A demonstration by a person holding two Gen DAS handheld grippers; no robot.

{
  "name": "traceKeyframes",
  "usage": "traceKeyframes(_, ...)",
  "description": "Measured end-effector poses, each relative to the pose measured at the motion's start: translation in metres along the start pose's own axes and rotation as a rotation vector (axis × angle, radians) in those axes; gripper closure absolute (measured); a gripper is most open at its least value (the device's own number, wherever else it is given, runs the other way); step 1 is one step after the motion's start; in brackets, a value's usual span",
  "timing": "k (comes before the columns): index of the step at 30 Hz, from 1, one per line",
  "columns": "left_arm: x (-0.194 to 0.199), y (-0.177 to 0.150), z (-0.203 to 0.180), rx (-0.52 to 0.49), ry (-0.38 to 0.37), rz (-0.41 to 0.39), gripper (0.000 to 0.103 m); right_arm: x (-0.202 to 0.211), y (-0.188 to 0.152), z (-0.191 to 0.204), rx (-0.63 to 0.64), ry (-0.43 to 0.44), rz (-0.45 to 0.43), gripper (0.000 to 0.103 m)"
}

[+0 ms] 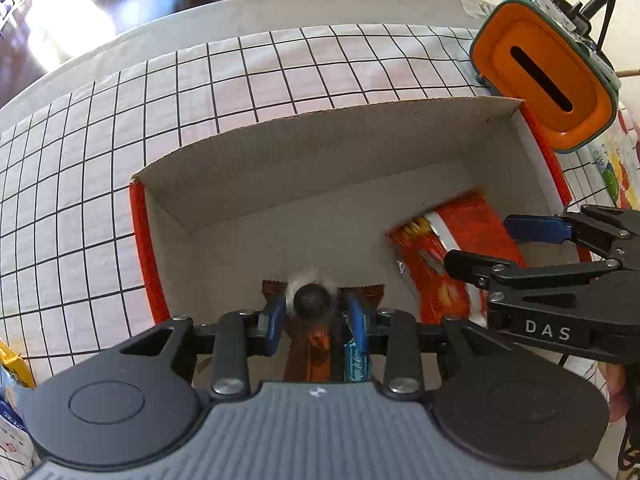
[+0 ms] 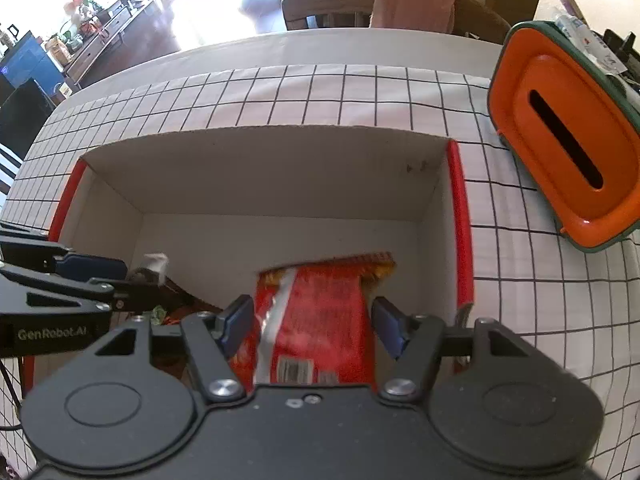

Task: Organize snacks
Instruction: 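Carry both snacks over the red box and open both tools to drop them, then withdraw both tools from the box back toward the snack pile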

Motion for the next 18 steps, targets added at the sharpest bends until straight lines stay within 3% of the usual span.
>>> traceKeyframes(4,0.011,-0.001,0.004,0.014,-0.02,-0.045,0.061,0.011,0.0,0.002,-0.001,0.001,-0.028,0.025)
traceKeyframes(18,0.07,-0.02,0.014,0.002,-0.05,-0.225,0.048,0.061,-0.006,0.023,0.003,0.056,-0.111,0.016)
Point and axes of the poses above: each gripper's, at about its wrist camera, not at the fingertips, and x roughly against the way its jaws point, z to its left, y to its top, the point moved 1 cm from there along -x, roughly the way its jaws point, and after that the axes turned 14 degrees about -z, right-handed, at the moved point
